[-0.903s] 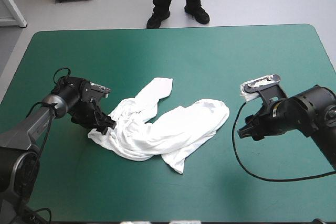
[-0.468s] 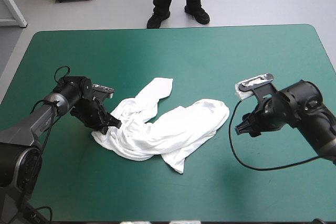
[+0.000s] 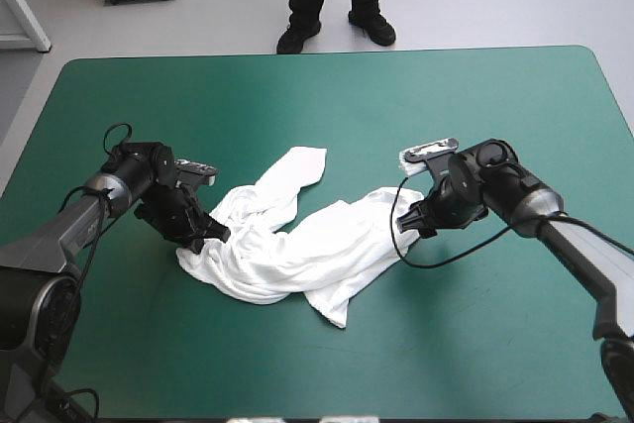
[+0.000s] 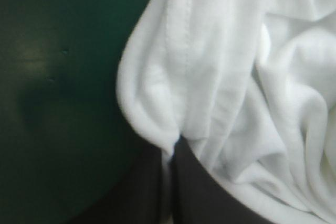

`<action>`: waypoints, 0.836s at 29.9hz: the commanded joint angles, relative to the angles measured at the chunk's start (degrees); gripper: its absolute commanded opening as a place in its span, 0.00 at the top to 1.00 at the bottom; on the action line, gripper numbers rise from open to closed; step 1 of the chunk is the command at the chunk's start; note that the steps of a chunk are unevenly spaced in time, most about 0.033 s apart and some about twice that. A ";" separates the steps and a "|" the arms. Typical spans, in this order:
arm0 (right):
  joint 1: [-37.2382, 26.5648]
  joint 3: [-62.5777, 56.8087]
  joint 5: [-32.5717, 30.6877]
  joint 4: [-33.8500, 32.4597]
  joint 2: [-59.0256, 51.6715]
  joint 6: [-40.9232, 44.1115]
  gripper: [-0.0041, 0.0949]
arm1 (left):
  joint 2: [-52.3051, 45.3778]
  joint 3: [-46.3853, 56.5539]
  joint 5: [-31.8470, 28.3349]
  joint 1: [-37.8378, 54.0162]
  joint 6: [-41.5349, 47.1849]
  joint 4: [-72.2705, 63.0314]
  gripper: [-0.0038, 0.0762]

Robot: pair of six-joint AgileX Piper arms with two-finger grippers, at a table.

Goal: Fold the cloth

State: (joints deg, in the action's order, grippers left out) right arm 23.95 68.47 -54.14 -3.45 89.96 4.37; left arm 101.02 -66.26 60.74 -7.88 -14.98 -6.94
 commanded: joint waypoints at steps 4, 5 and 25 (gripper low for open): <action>-0.50 4.99 4.85 1.58 5.06 -0.04 0.35 | 2.34 1.44 -5.41 -0.41 -2.14 -3.04 0.96; -0.76 5.41 4.95 1.58 6.14 -0.04 0.35 | 2.34 1.44 -5.41 -0.41 -2.34 -3.43 0.96; -2.62 6.07 4.94 11.44 16.43 -6.47 0.97 | 2.34 1.32 -5.77 -0.41 -2.93 -4.62 0.96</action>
State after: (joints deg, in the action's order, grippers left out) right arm 21.58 74.73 -51.50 7.08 105.56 -0.82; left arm 101.19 -66.26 60.70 -7.58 -18.02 -8.04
